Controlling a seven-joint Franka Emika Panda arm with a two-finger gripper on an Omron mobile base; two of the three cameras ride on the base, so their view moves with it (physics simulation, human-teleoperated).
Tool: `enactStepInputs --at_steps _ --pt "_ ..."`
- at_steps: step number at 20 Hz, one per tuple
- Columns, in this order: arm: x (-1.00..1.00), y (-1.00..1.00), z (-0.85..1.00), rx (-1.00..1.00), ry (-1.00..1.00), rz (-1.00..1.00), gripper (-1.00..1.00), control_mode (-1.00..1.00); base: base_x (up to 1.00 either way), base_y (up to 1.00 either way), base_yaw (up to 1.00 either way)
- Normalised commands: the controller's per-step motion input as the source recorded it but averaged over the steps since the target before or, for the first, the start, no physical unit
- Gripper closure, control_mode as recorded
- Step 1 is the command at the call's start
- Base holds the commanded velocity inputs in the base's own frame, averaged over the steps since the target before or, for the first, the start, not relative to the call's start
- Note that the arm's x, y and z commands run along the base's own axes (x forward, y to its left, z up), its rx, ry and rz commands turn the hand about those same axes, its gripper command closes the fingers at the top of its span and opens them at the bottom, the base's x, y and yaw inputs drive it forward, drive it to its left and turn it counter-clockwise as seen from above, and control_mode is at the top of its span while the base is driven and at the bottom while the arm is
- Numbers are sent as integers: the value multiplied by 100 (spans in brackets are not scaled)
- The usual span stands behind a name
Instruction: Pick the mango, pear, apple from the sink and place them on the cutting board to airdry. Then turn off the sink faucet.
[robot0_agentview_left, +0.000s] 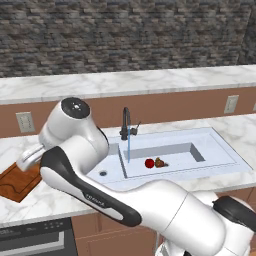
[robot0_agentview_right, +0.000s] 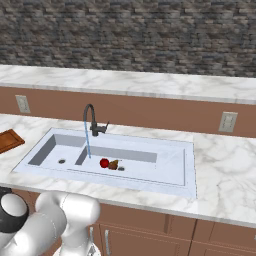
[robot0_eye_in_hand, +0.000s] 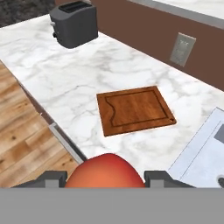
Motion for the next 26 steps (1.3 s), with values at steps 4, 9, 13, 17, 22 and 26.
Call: enactStepInputs --at_steps 4,9,13,17,22,26 --pt "27 22 -23 0 0 0 100 -100 0 0 0" --pt "24 28 -19 0 1 0 100 -100 0 0 0" --pt "21 25 -26 -1 1 0 100 -100 0 0 0" --pt "20 21 -27 -3 0 0 100 -100 0 0 0" --pt "23 21 -25 -2 0 0 100 -100 0 0 0" --pt "27 21 -23 0 3 0 100 -100 0 0 0"
